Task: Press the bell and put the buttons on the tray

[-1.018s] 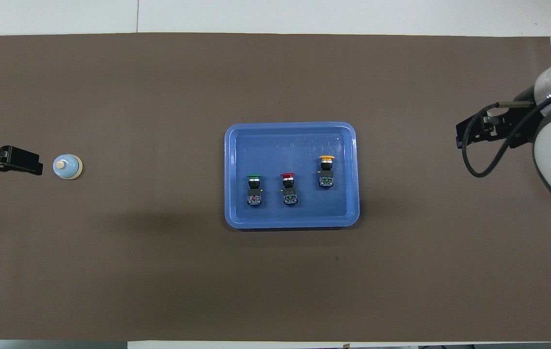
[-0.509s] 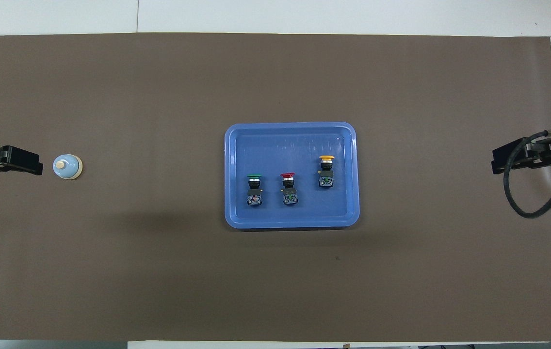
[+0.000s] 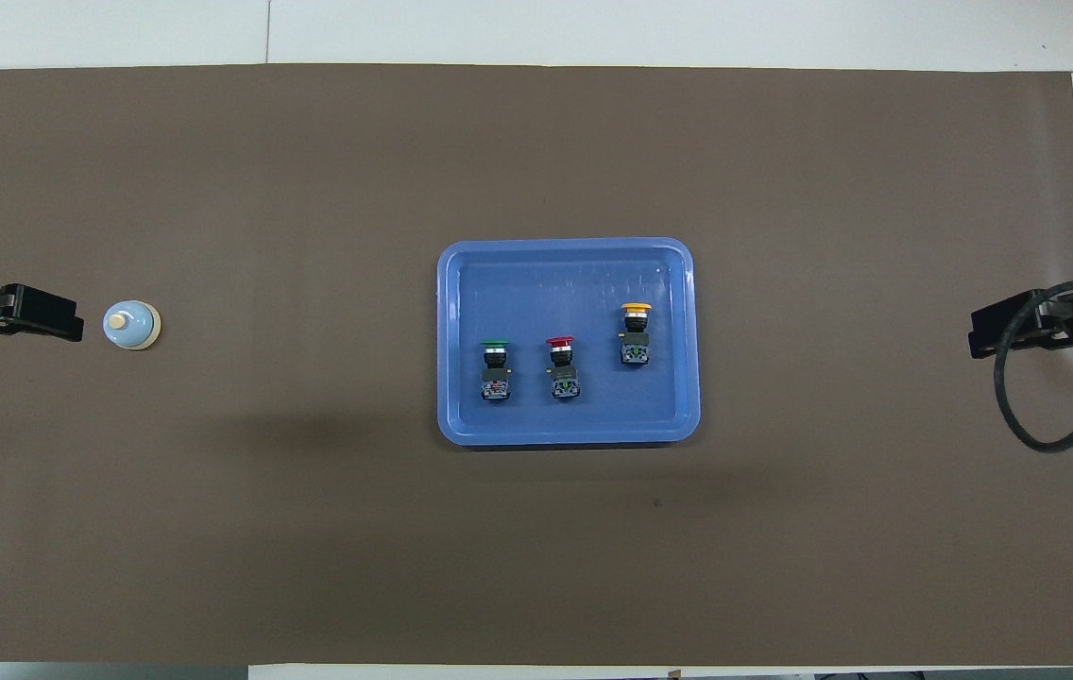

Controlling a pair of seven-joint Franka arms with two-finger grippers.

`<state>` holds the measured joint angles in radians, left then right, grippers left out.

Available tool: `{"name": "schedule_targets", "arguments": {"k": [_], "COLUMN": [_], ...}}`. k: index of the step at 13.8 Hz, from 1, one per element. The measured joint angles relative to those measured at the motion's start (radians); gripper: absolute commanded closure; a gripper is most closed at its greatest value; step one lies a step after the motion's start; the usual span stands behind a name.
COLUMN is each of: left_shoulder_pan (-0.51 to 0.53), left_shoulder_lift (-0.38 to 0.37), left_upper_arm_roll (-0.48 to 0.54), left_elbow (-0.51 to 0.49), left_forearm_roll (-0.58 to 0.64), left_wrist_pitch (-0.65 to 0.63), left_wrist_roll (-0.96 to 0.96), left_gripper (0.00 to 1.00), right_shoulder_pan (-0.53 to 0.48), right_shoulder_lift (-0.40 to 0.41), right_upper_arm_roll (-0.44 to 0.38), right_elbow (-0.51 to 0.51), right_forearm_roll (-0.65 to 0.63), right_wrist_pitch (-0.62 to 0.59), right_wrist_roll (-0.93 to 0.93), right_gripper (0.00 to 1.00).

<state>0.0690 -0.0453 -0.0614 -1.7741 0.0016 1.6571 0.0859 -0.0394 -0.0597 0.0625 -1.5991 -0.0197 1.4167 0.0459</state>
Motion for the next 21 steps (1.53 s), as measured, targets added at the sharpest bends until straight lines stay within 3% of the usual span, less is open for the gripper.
{"name": "schedule_targets", "arguments": {"k": [21], "left_shoulder_pan": [0.000], "left_shoulder_lift": [0.000], "left_upper_arm_roll": [0.000], "left_elbow": [0.000], "left_forearm_roll": [0.000], "left_wrist_pitch": [0.000], "left_wrist_roll": [0.000], "left_gripper": [0.00], "right_shoulder_pan": [-0.012], "right_shoulder_lift": [-0.003], "right_upper_arm_roll": [0.006], "right_elbow": [0.000], "right_forearm_roll": [0.016], "right_wrist_pitch": [-0.001], "right_wrist_roll": [-0.001], "right_gripper": [0.00]}}
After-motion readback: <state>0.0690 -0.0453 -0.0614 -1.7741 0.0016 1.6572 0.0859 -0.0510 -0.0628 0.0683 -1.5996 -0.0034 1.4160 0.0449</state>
